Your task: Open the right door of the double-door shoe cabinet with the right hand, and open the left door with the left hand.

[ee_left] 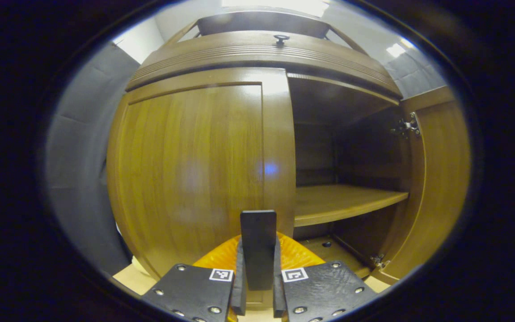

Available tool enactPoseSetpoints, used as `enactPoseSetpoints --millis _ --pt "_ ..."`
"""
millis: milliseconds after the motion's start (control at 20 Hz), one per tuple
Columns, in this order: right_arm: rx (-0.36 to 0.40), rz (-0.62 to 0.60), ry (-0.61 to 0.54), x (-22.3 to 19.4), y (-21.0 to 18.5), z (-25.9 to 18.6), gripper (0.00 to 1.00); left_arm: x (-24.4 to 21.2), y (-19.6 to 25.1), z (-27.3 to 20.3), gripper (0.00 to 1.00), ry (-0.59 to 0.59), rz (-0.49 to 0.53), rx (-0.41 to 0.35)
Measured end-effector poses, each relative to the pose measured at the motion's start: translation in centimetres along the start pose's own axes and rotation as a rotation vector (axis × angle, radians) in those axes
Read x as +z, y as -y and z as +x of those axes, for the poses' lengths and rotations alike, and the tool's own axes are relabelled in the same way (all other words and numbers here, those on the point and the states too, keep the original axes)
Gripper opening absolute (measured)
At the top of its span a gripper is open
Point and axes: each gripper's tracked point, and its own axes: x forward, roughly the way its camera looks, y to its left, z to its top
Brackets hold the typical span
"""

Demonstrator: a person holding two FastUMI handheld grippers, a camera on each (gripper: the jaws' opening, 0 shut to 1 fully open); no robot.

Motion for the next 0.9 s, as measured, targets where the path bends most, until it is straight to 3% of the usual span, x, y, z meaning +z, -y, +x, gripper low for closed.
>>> enactPoseSetpoints --millis 150,250,300,600,650,700,900 --pt "0.015 0.000 0.010 0.1 -0.1 0.3 0.98 0.2 0.1 -0.5 0.18 -0.003 -0.016 -0.005" --pt "0.035 0.007 0.015 0.2 -0.6 0.6 0.93 0.9 0.0 -1.4 0.19 0.007 -0.014 -0.014" --pt "0.046 0.010 0.018 0.2 -0.8 0.9 0.98 1.1 0.0 -1.9 0.18 0.010 -0.013 -0.018" --pt "0.119 0.006 0.038 0.9 -2.7 2.3 0.93 1.8 -0.5 -5.2 0.18 0.001 -0.019 -0.033" --pt "0.130 0.002 0.041 1.1 -3.0 2.4 0.98 1.9 -0.7 -5.7 0.18 0.002 -0.018 -0.036" --pt "0.141 -0.001 0.042 1.1 -3.4 2.5 0.93 1.9 -1.0 -6.3 0.18 0.002 -0.016 -0.037" --pt "0.184 -0.013 0.052 1.4 -5.2 2.7 0.93 1.9 -2.5 -9.3 0.15 0.006 -0.010 -0.038"
